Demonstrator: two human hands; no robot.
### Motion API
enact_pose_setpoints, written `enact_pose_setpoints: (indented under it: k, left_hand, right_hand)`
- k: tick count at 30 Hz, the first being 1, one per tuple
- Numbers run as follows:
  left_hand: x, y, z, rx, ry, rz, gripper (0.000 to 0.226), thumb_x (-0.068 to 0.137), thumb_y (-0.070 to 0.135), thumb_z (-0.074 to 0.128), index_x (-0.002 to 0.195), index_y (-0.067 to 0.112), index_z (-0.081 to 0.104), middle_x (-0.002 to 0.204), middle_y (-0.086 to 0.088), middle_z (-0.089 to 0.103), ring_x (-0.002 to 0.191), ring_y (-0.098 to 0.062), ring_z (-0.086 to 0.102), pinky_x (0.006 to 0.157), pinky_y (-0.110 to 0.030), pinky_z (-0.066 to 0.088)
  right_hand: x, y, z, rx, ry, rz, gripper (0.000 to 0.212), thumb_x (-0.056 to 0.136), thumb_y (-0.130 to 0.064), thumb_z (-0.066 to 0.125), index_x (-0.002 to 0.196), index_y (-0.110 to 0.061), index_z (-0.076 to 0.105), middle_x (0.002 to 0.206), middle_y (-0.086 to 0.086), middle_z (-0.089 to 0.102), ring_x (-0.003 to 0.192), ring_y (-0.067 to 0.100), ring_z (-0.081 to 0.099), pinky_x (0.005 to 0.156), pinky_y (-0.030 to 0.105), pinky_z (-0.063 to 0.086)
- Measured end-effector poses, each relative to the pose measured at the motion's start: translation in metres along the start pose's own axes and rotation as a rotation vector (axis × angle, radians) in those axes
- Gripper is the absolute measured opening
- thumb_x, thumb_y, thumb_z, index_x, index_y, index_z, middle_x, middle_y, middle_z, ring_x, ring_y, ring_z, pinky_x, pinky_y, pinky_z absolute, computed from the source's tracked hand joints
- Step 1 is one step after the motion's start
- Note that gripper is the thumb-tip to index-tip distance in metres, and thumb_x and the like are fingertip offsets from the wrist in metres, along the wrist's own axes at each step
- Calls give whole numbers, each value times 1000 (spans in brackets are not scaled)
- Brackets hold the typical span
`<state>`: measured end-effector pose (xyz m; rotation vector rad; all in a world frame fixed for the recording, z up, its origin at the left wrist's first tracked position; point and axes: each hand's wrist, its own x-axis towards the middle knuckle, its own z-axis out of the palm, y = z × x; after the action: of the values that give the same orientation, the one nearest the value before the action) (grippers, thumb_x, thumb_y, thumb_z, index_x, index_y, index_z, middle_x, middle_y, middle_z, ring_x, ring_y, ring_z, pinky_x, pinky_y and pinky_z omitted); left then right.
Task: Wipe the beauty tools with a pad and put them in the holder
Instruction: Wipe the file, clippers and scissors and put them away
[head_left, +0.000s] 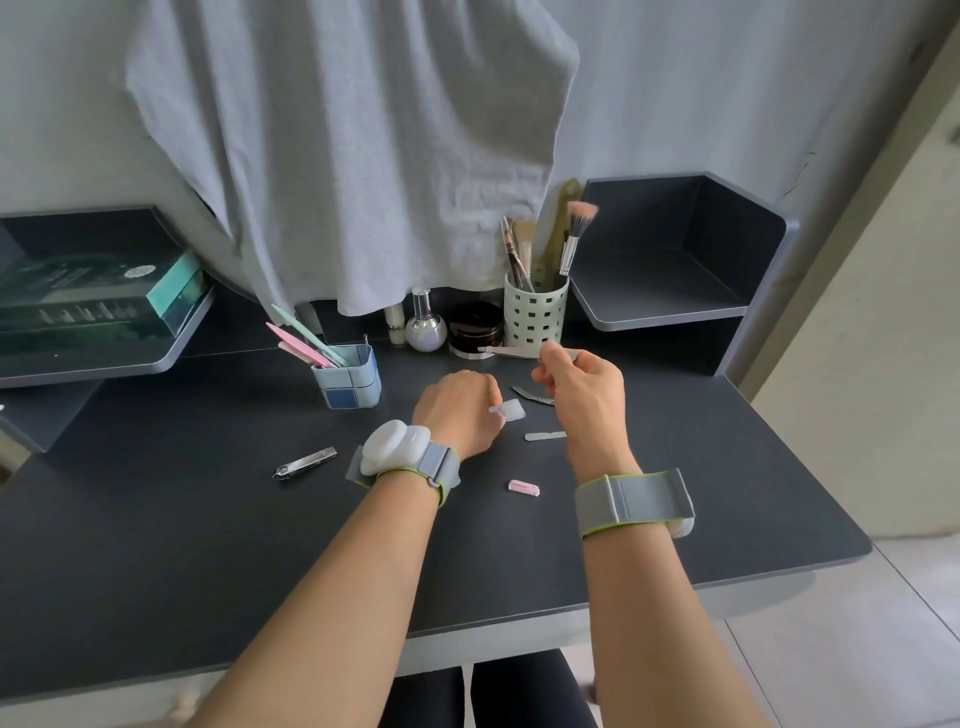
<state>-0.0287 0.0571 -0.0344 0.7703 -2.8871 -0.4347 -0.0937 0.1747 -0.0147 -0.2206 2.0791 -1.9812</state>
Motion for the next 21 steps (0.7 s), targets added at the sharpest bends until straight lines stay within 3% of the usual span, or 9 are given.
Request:
enact_pose_setpoints:
  k: [8, 11, 15, 21]
  left_hand:
    - [-12, 1, -22, -118, 155, -8, 12, 85, 33, 59, 94, 31, 66, 93, 6, 69, 86, -22, 64, 71, -35, 52]
    - [-17, 1, -28, -166, 183, 20, 14, 84, 31, 61, 96, 27, 67, 93, 5, 68, 85, -20, 63, 73, -36, 53]
    - [-27, -4, -29, -258, 209, 22, 17, 83, 30, 63, 98, 22, 68, 95, 3, 67, 88, -20, 63, 77, -36, 54]
    - [-39, -13, -27, -330, 221, 18, 26, 84, 31, 69, 105, 17, 65, 104, 3, 62, 94, -17, 59, 82, -34, 51]
  right_hand:
    - [-4, -2, 1, 29, 27, -3, 26, 91, -38, 60, 74, -21, 69, 70, -6, 72, 69, 15, 55, 78, 43, 51]
    - [-7, -5, 4, 51, 24, -16, 24, 91, -34, 61, 74, -18, 68, 68, -4, 69, 65, 16, 51, 72, 41, 49]
    - [-11, -7, 8, 58, 0, -32, 23, 94, -33, 60, 79, -16, 68, 70, -7, 70, 65, 14, 53, 76, 39, 52]
    - [-22, -6, 6, 0, -6, -62, 22, 97, -31, 58, 85, -14, 68, 78, -2, 71, 63, 12, 53, 46, 18, 45]
